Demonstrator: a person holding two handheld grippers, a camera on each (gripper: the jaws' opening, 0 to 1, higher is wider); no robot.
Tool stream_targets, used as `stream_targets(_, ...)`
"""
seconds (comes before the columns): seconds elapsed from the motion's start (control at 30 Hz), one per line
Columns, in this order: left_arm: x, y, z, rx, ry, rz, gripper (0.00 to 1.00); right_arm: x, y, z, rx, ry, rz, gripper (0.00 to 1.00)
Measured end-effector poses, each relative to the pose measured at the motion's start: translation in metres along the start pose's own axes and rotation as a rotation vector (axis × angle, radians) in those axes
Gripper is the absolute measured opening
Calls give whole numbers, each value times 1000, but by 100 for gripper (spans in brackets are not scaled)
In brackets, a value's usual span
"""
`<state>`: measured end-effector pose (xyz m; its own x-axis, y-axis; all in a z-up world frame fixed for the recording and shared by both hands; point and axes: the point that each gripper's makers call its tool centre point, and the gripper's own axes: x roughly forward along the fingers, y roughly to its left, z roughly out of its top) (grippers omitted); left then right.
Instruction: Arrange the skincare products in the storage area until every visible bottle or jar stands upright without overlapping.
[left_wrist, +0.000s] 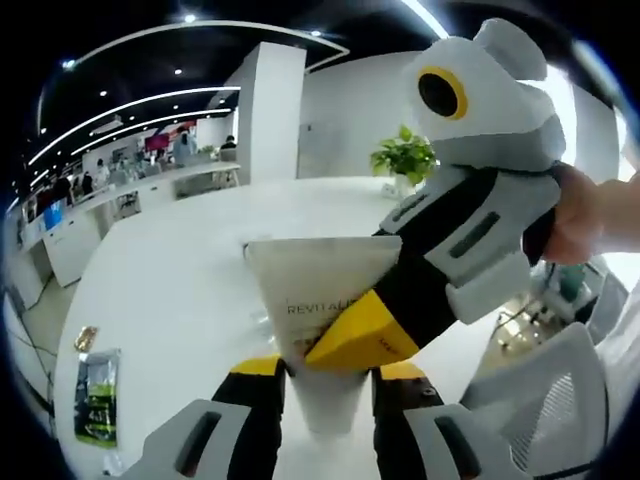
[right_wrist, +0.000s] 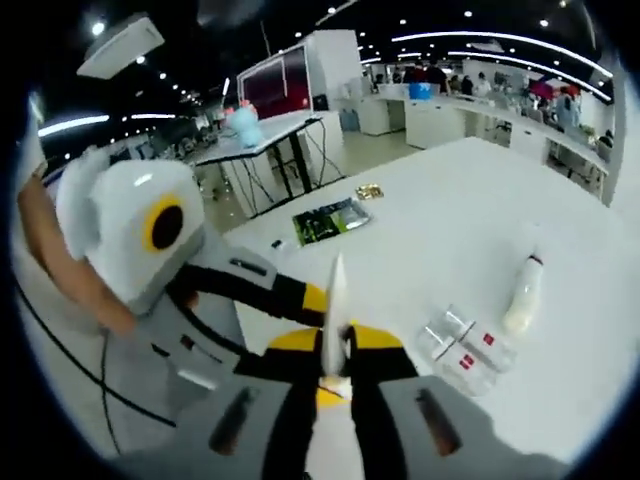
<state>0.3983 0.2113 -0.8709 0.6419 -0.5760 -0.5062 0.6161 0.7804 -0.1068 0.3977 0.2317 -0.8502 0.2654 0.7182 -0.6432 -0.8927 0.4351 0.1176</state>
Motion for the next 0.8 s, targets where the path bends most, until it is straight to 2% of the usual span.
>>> stream_targets(0.03, -2, 0, -1, 1, 4, -14, 34, 1, 6, 0, -9, -1, 50, 10)
stream_targets(0.1, -5, -1, -3, -5, 1, -42, 34, 0, 4, -1, 7, 9, 66, 10)
stream_targets(0.13, -7, 0, -3, -6, 1, -47, 34, 0, 6, 0, -19, 10, 84, 10)
stream_targets(0.23, -9, 2, -3, 6, 1, -57, 33, 3, 10, 0, -216, 51, 110, 10)
stream_targets(0.33, -10, 5, -5, -20, 15, -68, 32, 8, 11, -5, -286, 109, 128, 10)
stream_targets(0.37, -10, 7, -5, -25, 16, -62, 32, 11, 13, 3, -312, 72, 142, 10)
stream_targets(0.4, -11, 8, -5, -19, 17, -61, 32, 10, 13, -1, -313, 101, 153, 10)
stream_targets(0.43, -11, 10, -6, -13, 19, -58, 32, 11, 13, -2, -357, 108, 164, 10)
stream_targets(0.6, -16, 14, -5, -17, 18, -69, 34, 11, 20, -2, -505, 103, 245, 10)
stream_targets(0.63, -16, 13, -6, -8, 24, -70, 34, 11, 23, -3, -533, 92, 286, 11)
stream_targets(0.7, -16, 14, -9, 9, 33, -69, 34, 9, 24, -4, -549, 85, 322, 11)
stream_targets(0.8, -16, 14, -10, 7, 38, -69, 34, 8, 18, -3, -541, 93, 334, 12)
